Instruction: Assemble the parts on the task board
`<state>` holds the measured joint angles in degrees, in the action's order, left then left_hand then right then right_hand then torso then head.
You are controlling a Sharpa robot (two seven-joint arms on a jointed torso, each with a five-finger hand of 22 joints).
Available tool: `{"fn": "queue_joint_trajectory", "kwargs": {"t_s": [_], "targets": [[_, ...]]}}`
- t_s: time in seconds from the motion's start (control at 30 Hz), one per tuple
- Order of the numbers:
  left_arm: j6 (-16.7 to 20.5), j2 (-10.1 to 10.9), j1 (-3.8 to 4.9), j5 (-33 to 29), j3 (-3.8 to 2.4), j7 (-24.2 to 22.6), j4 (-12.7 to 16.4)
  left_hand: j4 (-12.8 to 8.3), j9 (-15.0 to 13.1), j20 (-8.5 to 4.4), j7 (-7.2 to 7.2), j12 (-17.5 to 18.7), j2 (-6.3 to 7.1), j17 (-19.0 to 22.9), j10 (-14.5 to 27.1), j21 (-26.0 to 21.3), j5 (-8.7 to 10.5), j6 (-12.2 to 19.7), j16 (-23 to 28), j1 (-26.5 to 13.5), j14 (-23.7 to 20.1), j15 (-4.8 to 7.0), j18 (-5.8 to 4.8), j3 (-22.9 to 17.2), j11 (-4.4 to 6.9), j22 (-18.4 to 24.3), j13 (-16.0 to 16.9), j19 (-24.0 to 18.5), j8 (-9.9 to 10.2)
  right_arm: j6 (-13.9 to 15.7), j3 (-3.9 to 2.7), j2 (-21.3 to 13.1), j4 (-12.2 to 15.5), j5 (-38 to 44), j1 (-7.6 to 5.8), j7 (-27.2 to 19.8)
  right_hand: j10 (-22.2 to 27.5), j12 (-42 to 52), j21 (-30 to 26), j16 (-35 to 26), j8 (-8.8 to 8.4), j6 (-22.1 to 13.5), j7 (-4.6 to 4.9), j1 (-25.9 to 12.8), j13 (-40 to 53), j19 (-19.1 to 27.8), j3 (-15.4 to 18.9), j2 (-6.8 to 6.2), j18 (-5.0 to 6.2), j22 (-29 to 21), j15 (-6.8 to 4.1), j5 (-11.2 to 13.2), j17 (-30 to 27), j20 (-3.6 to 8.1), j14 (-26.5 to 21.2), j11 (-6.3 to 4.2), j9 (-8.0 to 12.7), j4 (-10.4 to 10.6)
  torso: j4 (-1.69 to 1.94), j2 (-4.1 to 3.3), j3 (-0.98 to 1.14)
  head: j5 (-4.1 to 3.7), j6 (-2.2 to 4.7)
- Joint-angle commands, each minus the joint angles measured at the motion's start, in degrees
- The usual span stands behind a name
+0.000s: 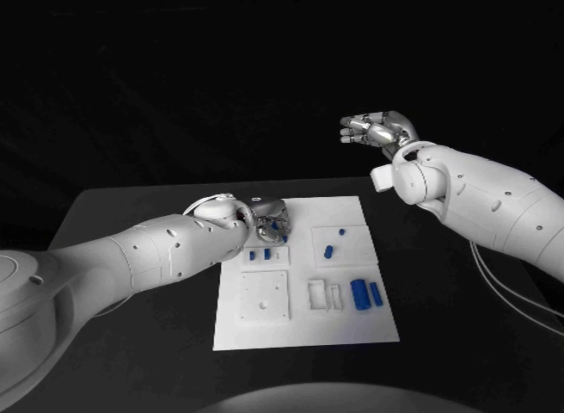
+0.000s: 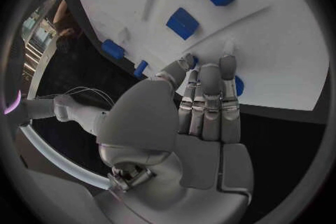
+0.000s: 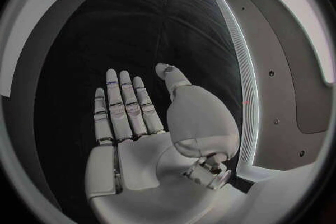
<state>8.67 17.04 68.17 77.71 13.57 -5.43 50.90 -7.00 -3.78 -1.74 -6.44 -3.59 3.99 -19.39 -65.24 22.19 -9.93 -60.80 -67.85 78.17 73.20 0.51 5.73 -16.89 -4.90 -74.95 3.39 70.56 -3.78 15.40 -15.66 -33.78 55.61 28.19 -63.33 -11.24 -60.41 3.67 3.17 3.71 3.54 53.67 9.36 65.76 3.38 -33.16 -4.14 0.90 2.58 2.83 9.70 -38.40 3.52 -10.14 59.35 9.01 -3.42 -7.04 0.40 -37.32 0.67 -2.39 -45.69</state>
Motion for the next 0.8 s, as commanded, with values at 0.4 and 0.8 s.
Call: {"fn": "queue_joint_trajectory", "kwargs": {"t_s": [0.4,0.8], "targets": [[-2.0,-0.4,-0.49,-0.3,0.07,-0.3,-0.2,0.3,0.0,-0.39,0.02,0.2,-0.4,-0.3,-2.7,0.6,0.16,-2.1,-0.9,0.5,0.8,0.6,0.75,-0.3,0.71,-1.3,0.0,0.1,0.1,-0.9,-0.03,0.2,0.1,0.0,-0.02,-0.3,0.3,-0.3,-0.3,-0.2,-0.2,-0.1,-0.01,-0.4,-0.1,0.1,-0.2,-0.25,-0.25,-0.1,-0.07,-0.2,-0.1,0.13,-0.3,0.09,0.1,0.2,0.09,0.04,-0.03,-0.26,-0.14],[-2.3,-0.8,-1.18,0.1,0.07,0.5,-0.8,-0.5,-0.1,-1.2,0.88,0.2,-3.15,-0.3,-7.2,2.8,0.0,-6.8,-0.8,1.6,3.3,1.49,0.78,0.3,2.08,-1.2,0.0,1.1,0.0,-1.0,-0.03,0.3,0.1,0.0,-0.03,-0.3,0.3,-0.3,-0.3,-0.2,-0.2,-0.1,-0.01,-0.4,-0.1,0.1,-0.2,-0.25,-0.25,-0.1,-0.07,-0.2,-0.1,0.13,-0.3,0.09,0.1,0.2,-0.09,-0.01,-0.01,-0.21,-0.24]]}}
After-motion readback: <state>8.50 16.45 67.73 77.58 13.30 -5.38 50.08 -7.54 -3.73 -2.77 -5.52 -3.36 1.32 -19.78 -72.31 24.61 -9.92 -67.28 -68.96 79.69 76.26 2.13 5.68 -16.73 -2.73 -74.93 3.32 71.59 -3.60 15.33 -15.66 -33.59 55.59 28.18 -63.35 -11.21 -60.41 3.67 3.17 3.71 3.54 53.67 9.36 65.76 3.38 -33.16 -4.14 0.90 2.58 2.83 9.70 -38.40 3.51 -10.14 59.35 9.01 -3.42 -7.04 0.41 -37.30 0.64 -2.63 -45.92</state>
